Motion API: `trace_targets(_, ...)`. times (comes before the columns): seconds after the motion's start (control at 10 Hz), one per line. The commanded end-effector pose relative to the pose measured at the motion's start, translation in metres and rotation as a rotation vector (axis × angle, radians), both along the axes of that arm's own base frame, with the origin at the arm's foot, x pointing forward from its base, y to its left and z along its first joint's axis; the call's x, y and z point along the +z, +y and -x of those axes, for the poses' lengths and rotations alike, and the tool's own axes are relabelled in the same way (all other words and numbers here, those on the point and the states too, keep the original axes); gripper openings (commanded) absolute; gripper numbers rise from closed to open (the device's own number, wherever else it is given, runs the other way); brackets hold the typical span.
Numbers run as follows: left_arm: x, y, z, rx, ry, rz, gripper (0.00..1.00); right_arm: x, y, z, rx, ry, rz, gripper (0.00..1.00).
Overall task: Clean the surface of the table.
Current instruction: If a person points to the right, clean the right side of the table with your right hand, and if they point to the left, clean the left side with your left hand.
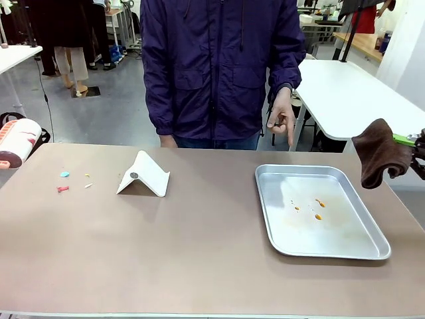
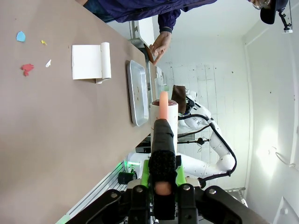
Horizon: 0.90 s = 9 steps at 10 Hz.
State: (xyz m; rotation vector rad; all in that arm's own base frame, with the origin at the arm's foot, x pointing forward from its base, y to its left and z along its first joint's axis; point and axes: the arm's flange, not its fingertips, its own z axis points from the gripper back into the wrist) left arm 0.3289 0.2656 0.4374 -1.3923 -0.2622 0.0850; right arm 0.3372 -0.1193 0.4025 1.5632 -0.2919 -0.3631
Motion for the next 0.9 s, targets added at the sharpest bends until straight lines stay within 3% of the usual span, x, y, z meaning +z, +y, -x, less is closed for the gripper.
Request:
trace_targets(0.0, 0.0, 0.001, 0.003, -0.005, -0.018, 0.002, 0.0, 0.003, 0.007, -0.003, 0.03, 0.003, 0.068, 0.1)
trace_targets(0.2, 0.0, 0.001, 0.003, -0.005, -0.018, 0.002, 0.0, 0.01, 0.025, -0.011, 0.072, 0.029, 0.241, 0.1)
trace_targets(0.4, 0.0, 0.001, 0.003, -0.005, -0.018, 0.002, 0.0, 0.01, 0.05, -0.02, 0.047, 0.115, 0.447, 0.1)
trace_targets(0.8, 0.0, 0.001, 0.003, -0.005, -0.018, 0.002, 0.0, 0.009, 0.084, -0.021, 0.036, 0.162, 0.715, 0.1)
